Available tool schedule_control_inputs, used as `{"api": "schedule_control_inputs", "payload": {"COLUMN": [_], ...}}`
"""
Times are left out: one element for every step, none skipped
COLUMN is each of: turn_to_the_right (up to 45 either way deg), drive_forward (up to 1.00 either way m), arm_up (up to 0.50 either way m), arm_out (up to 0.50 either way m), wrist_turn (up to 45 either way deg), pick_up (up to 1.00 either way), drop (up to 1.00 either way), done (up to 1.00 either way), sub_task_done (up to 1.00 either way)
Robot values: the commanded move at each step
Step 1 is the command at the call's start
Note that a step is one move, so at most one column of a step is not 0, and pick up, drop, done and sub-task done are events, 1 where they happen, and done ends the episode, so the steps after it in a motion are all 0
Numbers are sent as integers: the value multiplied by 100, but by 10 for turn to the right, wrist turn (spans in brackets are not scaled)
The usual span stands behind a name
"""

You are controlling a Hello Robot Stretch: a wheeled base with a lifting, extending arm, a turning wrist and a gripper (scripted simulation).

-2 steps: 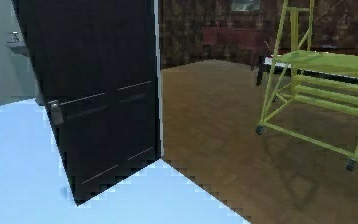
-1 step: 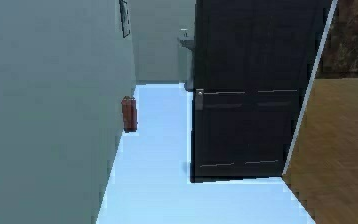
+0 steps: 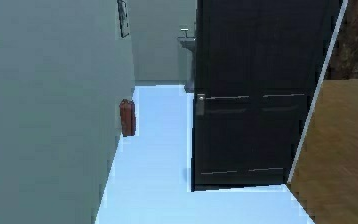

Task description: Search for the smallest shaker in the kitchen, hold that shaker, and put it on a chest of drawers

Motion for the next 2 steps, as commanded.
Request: {"api": "schedule_control_inputs", "payload": {"turn_to_the_right": [450, 30], "drive_forward": [0, 0], "arm_up": [0, 0], "arm_out": [0, 0], "wrist_turn": [0, 0], "pick_up": [0, 0], "drop": [0, 0], "done": [0, 0], "sub_task_done": [0, 0]}}
